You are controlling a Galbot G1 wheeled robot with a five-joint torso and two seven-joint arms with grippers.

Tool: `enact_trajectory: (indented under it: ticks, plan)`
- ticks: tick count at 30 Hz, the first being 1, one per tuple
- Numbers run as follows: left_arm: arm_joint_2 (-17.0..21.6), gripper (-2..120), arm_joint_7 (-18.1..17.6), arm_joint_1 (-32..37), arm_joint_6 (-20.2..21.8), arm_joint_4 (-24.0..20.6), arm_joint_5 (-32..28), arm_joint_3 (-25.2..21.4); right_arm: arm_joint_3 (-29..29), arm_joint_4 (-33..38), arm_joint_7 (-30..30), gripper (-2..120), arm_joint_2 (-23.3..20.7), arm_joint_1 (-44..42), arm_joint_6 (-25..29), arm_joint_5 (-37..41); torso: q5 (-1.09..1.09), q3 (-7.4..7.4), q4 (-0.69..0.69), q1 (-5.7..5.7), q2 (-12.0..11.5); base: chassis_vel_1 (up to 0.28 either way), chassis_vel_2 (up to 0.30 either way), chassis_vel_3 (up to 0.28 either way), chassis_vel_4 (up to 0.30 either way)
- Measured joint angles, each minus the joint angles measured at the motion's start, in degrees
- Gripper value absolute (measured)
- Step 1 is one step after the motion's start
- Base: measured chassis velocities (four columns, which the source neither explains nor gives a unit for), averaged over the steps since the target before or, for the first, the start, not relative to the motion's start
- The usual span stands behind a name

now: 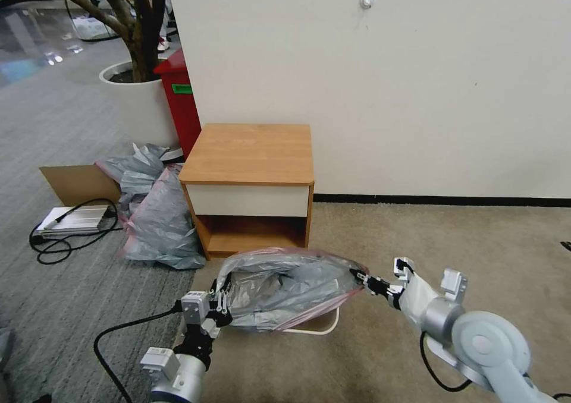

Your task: Pick up the garbage bag from the table and place it over the trash can.

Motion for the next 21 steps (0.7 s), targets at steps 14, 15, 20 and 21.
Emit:
enact_trajectory:
  ticks: [14, 15, 20, 21]
  plan:
    - [-0.2, 7, -3.2, -2.5, 2.3, 1.0, -8.9, -0.2, -0.8, 7.3, -1.4, 0, 4.1, -3.2, 0.3, -1.0, -0.01, 0.0, 0.0, 0.0, 0.0, 0.0, 0.0, 0.0, 0.0]
    - [-0.2, 7, -3.6, -2.6, 2.5, 1.0, -9.5, -0.2, -0.9, 7.4, -1.3, 0, 4.6, -3.3, 0.3, -1.6, -0.01, 0.0, 0.0, 0.0, 0.0, 0.0, 0.0, 0.0, 0.0]
    - [0.0, 7, -4.9, -3.1, 3.2, 1.0, -11.5, -0.5, -0.2, 7.7, -1.1, 2, 6.9, -4.5, 1.9, -4.5, -0.01, 0.0, 0.0, 0.0, 0.0, 0.0, 0.0, 0.0, 0.0]
    - [0.0, 7, -5.1, -3.2, 3.2, 1.0, -11.5, -0.6, 0.1, 8.1, -1.1, 7, 7.3, -4.9, 2.4, -4.7, 0.0, 0.0, 0.0, 0.0, 0.0, 0.0, 0.0, 0.0, 0.0]
